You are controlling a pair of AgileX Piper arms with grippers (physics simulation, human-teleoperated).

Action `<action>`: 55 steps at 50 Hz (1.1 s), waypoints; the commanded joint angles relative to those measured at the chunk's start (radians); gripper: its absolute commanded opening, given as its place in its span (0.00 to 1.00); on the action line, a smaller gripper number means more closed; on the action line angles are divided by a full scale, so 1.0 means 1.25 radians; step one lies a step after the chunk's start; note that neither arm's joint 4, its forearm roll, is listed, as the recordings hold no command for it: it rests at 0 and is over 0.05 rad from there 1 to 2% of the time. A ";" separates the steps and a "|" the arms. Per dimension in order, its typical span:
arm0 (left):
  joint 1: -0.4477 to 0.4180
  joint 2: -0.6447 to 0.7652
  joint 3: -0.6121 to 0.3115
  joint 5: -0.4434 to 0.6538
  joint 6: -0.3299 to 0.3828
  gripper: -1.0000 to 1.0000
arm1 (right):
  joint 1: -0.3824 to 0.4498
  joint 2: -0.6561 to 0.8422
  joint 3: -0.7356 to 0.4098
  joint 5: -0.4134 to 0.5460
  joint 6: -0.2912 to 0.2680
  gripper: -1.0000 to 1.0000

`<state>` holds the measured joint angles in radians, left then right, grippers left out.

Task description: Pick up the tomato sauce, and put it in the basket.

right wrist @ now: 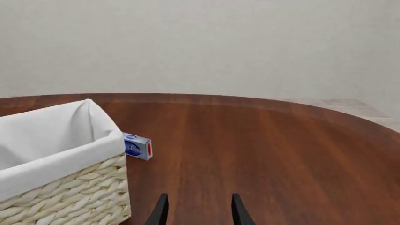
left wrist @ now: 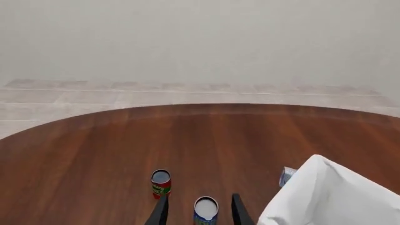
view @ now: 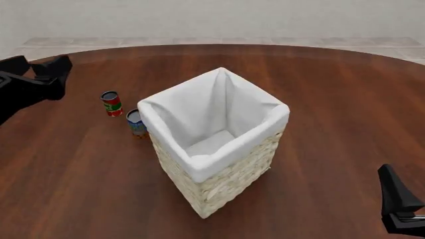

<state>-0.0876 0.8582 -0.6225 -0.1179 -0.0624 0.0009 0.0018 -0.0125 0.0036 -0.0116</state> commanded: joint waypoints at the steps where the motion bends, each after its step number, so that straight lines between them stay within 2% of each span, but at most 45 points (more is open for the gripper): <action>1: 0.017 0.116 -0.123 0.056 -0.012 1.00 | 0.000 0.000 -0.001 0.001 0.000 1.00; 4: 0.037 0.167 -0.160 0.073 -0.016 1.00 | 0.000 0.000 -0.001 0.001 0.000 1.00; 5: 0.046 0.177 -0.173 0.079 -0.044 1.00 | 0.000 0.000 -0.001 0.001 0.000 1.00; 10: 0.080 0.228 -0.222 0.104 -0.037 1.00 | 0.000 0.000 -0.001 0.001 0.000 1.00; 14: 0.103 0.274 -0.252 0.125 -0.055 1.00 | 0.000 0.000 -0.001 0.001 0.000 1.00; 15: 0.106 0.293 -0.265 0.139 -0.040 1.00 | 0.000 0.000 -0.001 0.001 0.000 1.00; 16: 0.098 0.306 -0.272 0.149 -0.072 1.00 | 0.000 0.000 -0.001 0.001 0.000 1.00; 17: 0.100 0.326 -0.287 0.162 -0.077 1.00 | 0.000 0.000 -0.001 0.001 0.000 1.00; 18: 0.101 0.326 -0.294 0.164 -0.049 1.00 | 0.000 0.000 -0.001 0.001 0.000 1.00; 19: 0.097 0.336 -0.306 0.173 -0.064 1.00 | 0.000 0.000 -0.001 0.001 0.000 1.00; 23: 0.100 0.355 -0.354 0.199 -0.039 1.00 | 0.000 0.000 -0.001 0.001 0.000 1.00; 26: 0.099 0.381 -0.377 0.213 -0.044 1.00 | 0.000 0.000 -0.001 0.001 0.000 1.00; 27: 0.122 0.387 -0.380 0.209 -0.023 1.00 | 0.000 0.000 -0.001 0.001 0.000 1.00; 35: 0.123 0.456 -0.444 0.260 -0.022 1.00 | 0.000 0.000 -0.001 0.001 0.000 1.00; 36: 0.114 0.478 -0.464 0.286 -0.036 1.00 | 0.000 0.000 -0.001 0.001 0.000 1.00; 37: 0.098 0.483 -0.467 0.290 -0.090 1.00 | 0.000 0.000 -0.001 0.001 0.000 1.00; 38: 0.128 0.487 -0.475 0.292 -0.098 1.00 | 0.000 0.000 -0.001 0.001 0.000 1.00; 39: 0.099 0.492 -0.486 0.298 -0.059 1.00 | 0.000 0.000 -0.001 0.001 0.000 1.00; 43: 0.093 0.525 -0.510 0.313 -0.047 1.00 | 0.000 0.000 -0.001 0.001 0.000 1.00; 46: 0.082 0.547 -0.529 0.329 -0.049 1.00 | 0.000 0.000 -0.001 0.001 0.000 1.00; 47: 0.084 0.557 -0.534 0.335 -0.067 1.00 | 0.000 0.000 -0.001 0.001 0.000 1.00; 50: 0.073 0.577 -0.550 0.340 -0.035 1.00 | 0.000 0.000 -0.001 0.001 0.000 1.00; 51: 0.060 0.588 -0.557 0.347 -0.069 1.00 | 0.000 0.000 -0.001 0.001 0.000 1.00; 53: 0.056 0.591 -0.565 0.344 -0.045 1.00 | 0.000 0.000 -0.001 0.001 0.000 1.00; 54: 0.048 0.609 -0.572 0.355 -0.087 1.00 | 0.000 0.000 -0.001 0.001 0.000 1.00; 55: 0.046 0.614 -0.576 0.356 -0.069 1.00 | 0.000 0.000 -0.001 0.001 0.000 1.00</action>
<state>0.0077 1.5333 -1.2689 0.2779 -0.1322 0.0007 0.0016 -0.0135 0.0046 -0.0116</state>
